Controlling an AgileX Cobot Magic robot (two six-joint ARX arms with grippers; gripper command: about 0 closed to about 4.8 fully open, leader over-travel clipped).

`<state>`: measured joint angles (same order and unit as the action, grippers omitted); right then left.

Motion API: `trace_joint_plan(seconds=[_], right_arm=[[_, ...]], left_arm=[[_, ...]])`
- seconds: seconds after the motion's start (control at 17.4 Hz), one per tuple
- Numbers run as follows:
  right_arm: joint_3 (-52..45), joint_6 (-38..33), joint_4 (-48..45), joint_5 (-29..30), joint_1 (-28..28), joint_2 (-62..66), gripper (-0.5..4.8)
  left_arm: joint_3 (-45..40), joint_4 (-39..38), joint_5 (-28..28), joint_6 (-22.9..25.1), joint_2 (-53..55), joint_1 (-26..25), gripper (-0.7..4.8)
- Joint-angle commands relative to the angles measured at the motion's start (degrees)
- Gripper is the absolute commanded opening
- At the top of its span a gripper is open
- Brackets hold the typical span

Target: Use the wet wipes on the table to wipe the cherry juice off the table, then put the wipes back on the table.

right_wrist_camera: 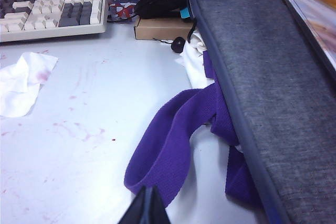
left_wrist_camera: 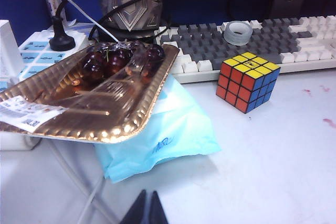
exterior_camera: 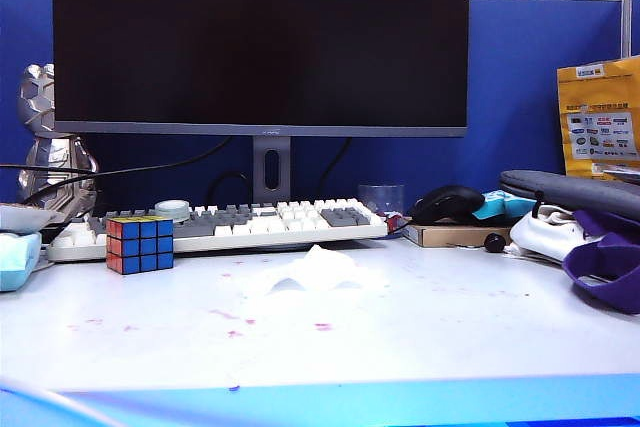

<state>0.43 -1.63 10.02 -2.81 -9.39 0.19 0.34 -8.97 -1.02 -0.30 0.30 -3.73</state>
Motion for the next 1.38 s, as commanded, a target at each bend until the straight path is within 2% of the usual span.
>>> trace_joint_plan(seconds=[0.06,0.4,0.46,0.52,0.69,0.92,1.15,1.32,1.38], right_arm=[[-0.13,-1.62,-0.04,0.00,0.00,0.94,-0.01],[0.04,-4.11,-0.57,0.52,0.00,1.60,-0.01],[0.81,-5.29,-1.46,3.52,-0.02,1.60,-0.01],[3.39,-5.46,-3.37,8.66,-0.15,1.68,-0.01],[14.78,-1.81,-4.52,8.92,-1.79,5.84,-0.01],[34.42,0.66,0.13,12.00,-5.38,28.83,-0.01],[55.56,-0.61,9.79,13.94,-14.82,53.68,-0.01],[66.14,-3.13,8.20,22.12,-16.98,71.01,-0.01],[68.98,-3.06,8.39,21.81,-17.40,76.11,-0.01]], left_arm=[[-0.04,-0.59,-0.28,-0.17,-0.20,0.00,-0.02],[-0.04,-0.59,-0.28,-0.17,-0.20,0.00,-0.02],[-0.04,-0.59,-0.28,-0.20,-0.20,0.00,-0.02],[-0.04,-0.59,-0.28,-0.17,-0.20,0.00,-0.02],[-0.04,-0.59,-0.28,-0.17,-0.20,0.00,-0.02],[-0.04,-0.59,-0.28,-0.20,-0.20,0.00,-0.02],[-0.04,-0.59,-0.28,-0.17,-0.20,0.00,-0.02],[-0.04,-0.59,-0.28,-0.20,-0.20,-0.02,-0.02],[-0.04,-0.59,-0.28,-0.17,-0.20,-0.02,-0.02]])
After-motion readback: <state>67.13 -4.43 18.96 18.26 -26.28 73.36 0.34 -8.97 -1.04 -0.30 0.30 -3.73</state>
